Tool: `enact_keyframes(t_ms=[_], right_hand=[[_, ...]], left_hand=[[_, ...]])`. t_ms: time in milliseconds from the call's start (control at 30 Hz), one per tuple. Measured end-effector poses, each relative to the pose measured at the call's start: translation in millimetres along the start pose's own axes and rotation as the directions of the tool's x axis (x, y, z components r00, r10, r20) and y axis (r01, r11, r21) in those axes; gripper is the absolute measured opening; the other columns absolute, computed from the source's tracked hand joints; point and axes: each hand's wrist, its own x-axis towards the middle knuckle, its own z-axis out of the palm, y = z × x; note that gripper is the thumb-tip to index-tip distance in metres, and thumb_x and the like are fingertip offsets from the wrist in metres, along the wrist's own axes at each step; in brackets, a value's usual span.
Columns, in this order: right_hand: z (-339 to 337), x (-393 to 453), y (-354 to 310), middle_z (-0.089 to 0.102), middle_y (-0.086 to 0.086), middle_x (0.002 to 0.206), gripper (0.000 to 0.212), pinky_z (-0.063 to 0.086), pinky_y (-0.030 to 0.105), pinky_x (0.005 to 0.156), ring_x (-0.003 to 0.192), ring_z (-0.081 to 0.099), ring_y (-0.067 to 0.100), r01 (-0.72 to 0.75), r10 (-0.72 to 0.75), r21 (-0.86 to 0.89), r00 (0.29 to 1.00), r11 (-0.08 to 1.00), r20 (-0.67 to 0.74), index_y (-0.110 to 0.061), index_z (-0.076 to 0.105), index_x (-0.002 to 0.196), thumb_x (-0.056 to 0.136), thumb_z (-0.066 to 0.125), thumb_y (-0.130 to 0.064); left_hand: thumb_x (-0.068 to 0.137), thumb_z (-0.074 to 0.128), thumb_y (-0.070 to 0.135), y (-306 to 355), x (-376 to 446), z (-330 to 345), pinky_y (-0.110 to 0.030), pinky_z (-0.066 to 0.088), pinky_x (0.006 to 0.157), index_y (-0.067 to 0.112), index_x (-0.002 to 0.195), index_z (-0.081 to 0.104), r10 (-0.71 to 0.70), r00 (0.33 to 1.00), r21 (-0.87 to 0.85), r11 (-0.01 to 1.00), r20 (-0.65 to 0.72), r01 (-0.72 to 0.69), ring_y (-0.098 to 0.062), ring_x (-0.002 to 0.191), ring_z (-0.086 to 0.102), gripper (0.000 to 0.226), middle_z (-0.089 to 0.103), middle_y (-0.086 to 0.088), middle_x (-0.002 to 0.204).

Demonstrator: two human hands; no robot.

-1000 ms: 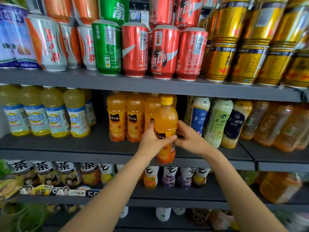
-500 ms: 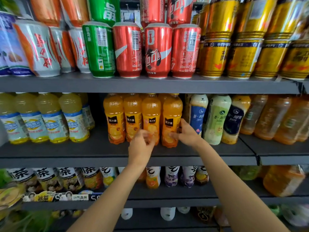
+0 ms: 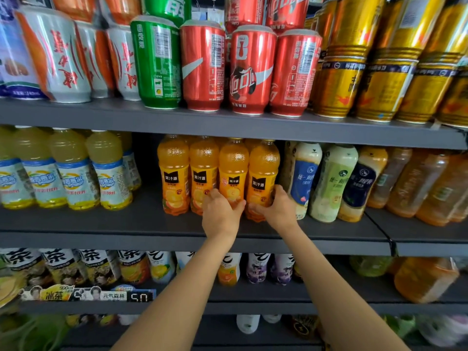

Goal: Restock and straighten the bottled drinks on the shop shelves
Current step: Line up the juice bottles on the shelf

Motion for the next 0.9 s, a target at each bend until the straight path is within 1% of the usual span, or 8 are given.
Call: enact_keyframes(t_ms=[167, 300, 400, 500, 567, 633, 767, 900], right_hand=[[-8.2, -0.2, -2.2, 0.059, 0.011, 0.120, 0.060, 0.035, 0.021, 0.076, 0.110, 0.056, 0.026, 0.007, -0.006, -0.010, 0.998, 1.000, 0.065, -0.004, 0.043, 0.123, 0.076, 0.076, -0.023], [-9.6, 0.5, -1.7, 0.059, 0.010, 0.121, 0.059, 0.036, 0.022, 0.078, 0.111, 0.055, 0.026, 0.004, -0.003, -0.011, 0.997, 1.000, 0.080, -0.005, 0.042, 0.124, 0.078, 0.074, -0.023], [-13.5, 3.1, -0.6, 0.058, 0.010, 0.122, 0.059, 0.039, 0.025, 0.082, 0.112, 0.055, 0.026, -0.011, 0.010, 0.006, 0.990, 1.000, 0.140, -0.006, 0.041, 0.126, 0.079, 0.073, -0.022], [-17.6, 7.0, 0.7, 0.056, 0.009, 0.126, 0.061, 0.041, 0.032, 0.092, 0.117, 0.052, 0.026, -0.030, 0.020, 0.043, 0.977, 0.999, 0.213, -0.008, 0.040, 0.128, 0.079, 0.073, -0.019], [-17.9, 7.9, 0.5, 0.057, 0.008, 0.126, 0.061, 0.042, 0.036, 0.096, 0.117, 0.053, 0.027, -0.035, 0.026, 0.034, 0.972, 0.999, 0.232, -0.009, 0.040, 0.128, 0.078, 0.073, -0.020], [-17.2, 7.5, -0.5, 0.058, 0.008, 0.124, 0.061, 0.043, 0.038, 0.097, 0.116, 0.054, 0.027, -0.032, 0.027, 0.018, 0.974, 0.999, 0.225, -0.010, 0.040, 0.128, 0.078, 0.074, -0.023], [-16.9, 3.2, -1.3, 0.057, 0.008, 0.125, 0.057, 0.040, 0.028, 0.089, 0.116, 0.053, 0.026, -0.016, 0.015, 0.006, 0.977, 1.000, 0.214, -0.008, 0.039, 0.129, 0.082, 0.069, -0.022], [-17.7, -0.1, -1.1, 0.056, 0.008, 0.127, 0.059, 0.036, 0.021, 0.082, 0.118, 0.052, 0.025, -0.016, 0.006, 0.046, 0.978, 0.999, 0.208, -0.007, 0.038, 0.132, 0.083, 0.068, -0.020]], left_hand=[[0.079, 0.065, 0.048, 3.6, 3.4, 9.1, -0.041, 0.041, 0.097, 0.004, 0.131, 0.032, -0.033, 0.998, 0.109, 0.993, -0.049, 0.038, -0.033, 0.126, 0.038, 0.076, 0.038, -0.018, 0.134], [0.081, 0.063, 0.046, -0.7, 6.2, 6.0, -0.040, 0.042, 0.094, 0.005, 0.130, 0.034, 0.031, 0.999, 0.146, 0.989, -0.030, -0.026, -0.032, 0.123, 0.042, 0.070, 0.042, -0.017, 0.132], [0.082, 0.064, 0.043, -13.1, 15.6, -5.6, -0.038, 0.042, 0.093, 0.008, 0.127, 0.041, 0.136, 0.984, 0.087, 0.985, 0.119, -0.147, -0.028, 0.120, 0.046, 0.062, 0.047, -0.010, 0.129], [0.083, 0.066, 0.032, -23.1, 30.4, -26.0, -0.037, 0.040, 0.103, 0.011, 0.129, 0.044, 0.261, 0.877, -0.074, 0.965, 0.405, -0.253, -0.024, 0.123, 0.048, 0.055, 0.051, -0.007, 0.132], [0.087, 0.062, 0.028, -23.8, 32.4, -33.0, -0.034, 0.037, 0.105, 0.011, 0.133, 0.040, 0.283, 0.821, -0.053, 0.954, 0.496, -0.296, -0.021, 0.126, 0.046, 0.054, 0.048, -0.006, 0.137], [0.088, 0.059, 0.031, -19.9, 24.7, -29.7, -0.034, 0.036, 0.104, 0.012, 0.134, 0.035, 0.276, 0.851, 0.017, 0.949, 0.446, -0.316, -0.022, 0.126, 0.045, 0.055, 0.046, -0.006, 0.137], [0.078, 0.064, 0.051, -8.4, 2.6, -10.0, -0.040, 0.035, 0.103, 0.010, 0.134, 0.031, 0.186, 0.970, 0.086, 0.976, 0.154, -0.200, -0.031, 0.129, 0.037, 0.077, 0.040, -0.012, 0.137], [0.076, 0.067, 0.050, 1.7, 1.8, -4.3, -0.043, 0.033, 0.104, 0.011, 0.136, 0.027, 0.080, 0.993, 0.084, 0.993, 0.081, -0.087, -0.035, 0.133, 0.026, 0.082, 0.027, -0.016, 0.140]])
